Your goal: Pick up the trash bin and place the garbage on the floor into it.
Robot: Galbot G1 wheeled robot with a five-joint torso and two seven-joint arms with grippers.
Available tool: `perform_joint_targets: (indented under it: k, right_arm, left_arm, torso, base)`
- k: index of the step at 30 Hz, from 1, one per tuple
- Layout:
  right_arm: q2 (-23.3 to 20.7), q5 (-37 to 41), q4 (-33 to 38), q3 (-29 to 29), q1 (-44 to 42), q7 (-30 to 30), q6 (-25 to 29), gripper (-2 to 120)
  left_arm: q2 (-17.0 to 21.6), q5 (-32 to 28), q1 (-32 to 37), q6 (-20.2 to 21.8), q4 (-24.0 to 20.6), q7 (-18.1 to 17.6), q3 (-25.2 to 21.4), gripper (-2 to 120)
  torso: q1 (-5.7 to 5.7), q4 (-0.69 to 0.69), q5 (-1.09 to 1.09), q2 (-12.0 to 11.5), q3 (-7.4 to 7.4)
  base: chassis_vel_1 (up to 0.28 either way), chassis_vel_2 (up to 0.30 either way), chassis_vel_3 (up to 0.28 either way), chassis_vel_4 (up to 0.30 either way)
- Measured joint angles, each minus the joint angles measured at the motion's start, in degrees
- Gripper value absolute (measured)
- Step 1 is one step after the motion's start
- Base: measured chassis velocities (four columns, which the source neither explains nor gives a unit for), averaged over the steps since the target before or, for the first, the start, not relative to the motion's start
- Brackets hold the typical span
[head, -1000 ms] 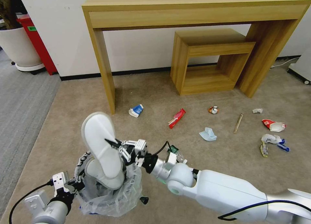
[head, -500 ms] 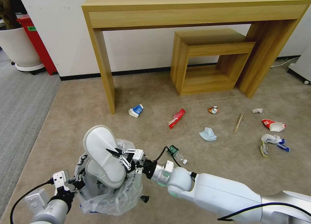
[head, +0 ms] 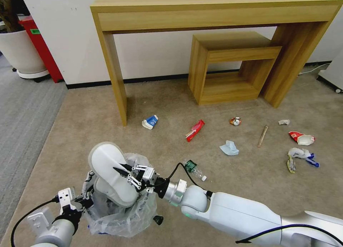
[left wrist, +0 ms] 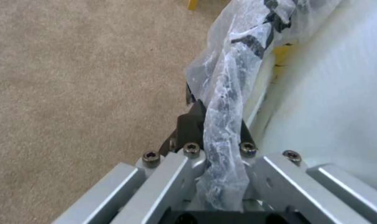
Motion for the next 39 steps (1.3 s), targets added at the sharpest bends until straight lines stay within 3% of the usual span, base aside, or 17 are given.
perform_joint_targets:
  k: [9, 12, 18, 23, 28, 36, 39]
  right_arm:
    - [0.0, 0.7, 2.2, 2.8, -0.5, 2.3, -1.3, 66]
    - [-1.6, 4.7, 7.3, 7.7, -2.3, 7.0, -5.4, 81]
    - [-4.6, 8.5, 12.5, 17.6, -4.9, 12.7, -10.8, 98]
    - [-7.7, 11.5, 16.3, 28.5, -8.5, 16.9, -14.7, 100]
    - [-9.7, 12.3, 17.3, 35.4, -11.6, 19.7, -16.4, 100]
    - [-12.8, 7.8, 16.8, 49.2, -19.7, 29.6, -22.5, 100]
    - [-12.8, 7.3, 16.5, 51.6, -21.5, 32.5, -25.1, 100]
  left_arm:
    - [0.3, -0.1, -0.1, 0.0, 0.4, 0.0, 0.0, 1]
    - [0.6, -0.1, 0.0, -0.1, 0.5, 0.0, -0.2, 1]
    - [1.0, -0.1, 0.0, -0.3, 0.7, 0.0, -0.3, 1]
    - [1.4, 0.1, 0.0, -0.5, 0.9, 0.1, -0.4, 1]
    - [1.6, 0.2, -0.1, -0.7, 0.9, 0.2, -0.4, 1]
    - [1.7, 0.1, -0.6, -1.3, 1.4, 0.4, -0.4, 1]
    - [1.7, 0.1, -0.7, -1.5, 1.6, 0.4, -0.3, 1]
  torso:
    - [0.0, 0.01, 0.0, 0.0, 0.0]
    - [0.0, 0.0, 0.01, 0.0, 0.0]
    - [0.0, 0.0, 0.0, 0.0, 0.0]
    - [0.0, 0.0, 0.01, 0.0, 0.0]
    - [0.0, 0.0, 0.01, 0.0, 0.0]
    - [0.0, -0.01, 0.01, 0.0, 0.0]
    - [0.0, 0.0, 0.01, 0.0, 0.0]
  base:
    - [0.0, 0.0, 0.0, 0.0]
    - [0.0, 0.0, 0.0, 0.0]
    - [0.0, 0.0, 0.0, 0.0]
    - [0.0, 0.0, 0.0, 0.0]
    - [0.0, 0.0, 0.0, 0.0]
    - [0.0, 0.0, 0.0, 0.0]
    - [0.0, 0.0, 0.0, 0.0]
